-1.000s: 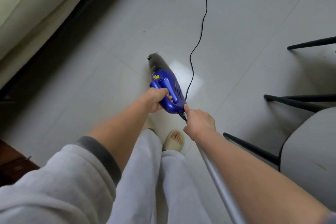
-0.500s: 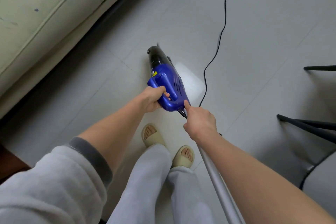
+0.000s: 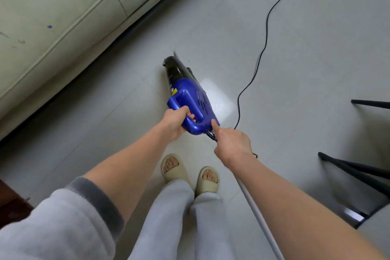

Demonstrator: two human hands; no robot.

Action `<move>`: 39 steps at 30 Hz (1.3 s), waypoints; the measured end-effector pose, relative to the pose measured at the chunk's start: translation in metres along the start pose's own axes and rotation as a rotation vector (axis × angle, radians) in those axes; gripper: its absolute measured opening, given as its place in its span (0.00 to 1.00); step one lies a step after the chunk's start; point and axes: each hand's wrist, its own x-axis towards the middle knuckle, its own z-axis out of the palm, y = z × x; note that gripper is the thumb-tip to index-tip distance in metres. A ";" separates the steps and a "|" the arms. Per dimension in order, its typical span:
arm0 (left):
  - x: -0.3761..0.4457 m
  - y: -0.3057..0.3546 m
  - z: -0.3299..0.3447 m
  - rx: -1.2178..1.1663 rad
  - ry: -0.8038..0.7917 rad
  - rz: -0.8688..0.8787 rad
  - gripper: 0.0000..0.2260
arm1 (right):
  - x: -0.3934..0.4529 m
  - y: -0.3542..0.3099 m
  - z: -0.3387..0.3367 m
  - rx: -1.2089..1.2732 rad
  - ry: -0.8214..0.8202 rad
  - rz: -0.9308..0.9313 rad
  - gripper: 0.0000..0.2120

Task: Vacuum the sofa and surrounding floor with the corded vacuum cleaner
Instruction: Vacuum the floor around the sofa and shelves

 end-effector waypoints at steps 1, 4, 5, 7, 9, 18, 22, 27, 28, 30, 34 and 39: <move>0.002 -0.001 -0.007 -0.021 0.020 0.001 0.07 | 0.004 -0.002 -0.002 -0.015 -0.002 -0.034 0.36; 0.008 0.000 -0.020 -0.060 0.059 0.001 0.07 | 0.019 -0.007 -0.007 -0.042 -0.008 -0.103 0.34; 0.010 0.002 -0.021 -0.059 0.067 0.002 0.07 | 0.024 -0.007 -0.008 -0.046 -0.004 -0.121 0.34; 0.013 0.009 -0.018 -0.031 0.073 0.000 0.06 | 0.031 -0.006 -0.010 -0.049 0.003 -0.125 0.33; 0.016 0.017 -0.008 -0.027 0.075 -0.003 0.04 | 0.039 0.002 -0.012 -0.053 0.005 -0.124 0.34; 0.045 0.025 0.059 -0.373 -0.009 -0.004 0.16 | 0.097 0.066 -0.013 -0.167 0.000 -0.113 0.37; 0.060 0.019 0.066 -0.562 -0.034 0.005 0.29 | 0.127 0.077 0.010 -0.161 -0.039 -0.152 0.37; 0.069 0.008 0.056 -0.679 -0.027 -0.013 0.32 | 0.152 0.067 0.037 -0.144 -0.073 -0.176 0.38; 0.071 0.005 0.051 -0.687 -0.027 -0.027 0.32 | 0.157 0.064 0.038 -0.158 -0.092 -0.183 0.37; 0.075 -0.003 0.040 -0.713 -0.026 -0.050 0.34 | 0.167 0.059 0.039 -0.181 -0.133 -0.199 0.33; 0.082 -0.025 0.019 -0.718 -0.022 -0.101 0.38 | 0.188 0.051 0.033 -0.020 -0.124 -0.185 0.21; 0.097 -0.056 0.003 -0.753 0.041 -0.161 0.42 | 0.205 0.001 0.019 0.381 -0.046 -0.218 0.15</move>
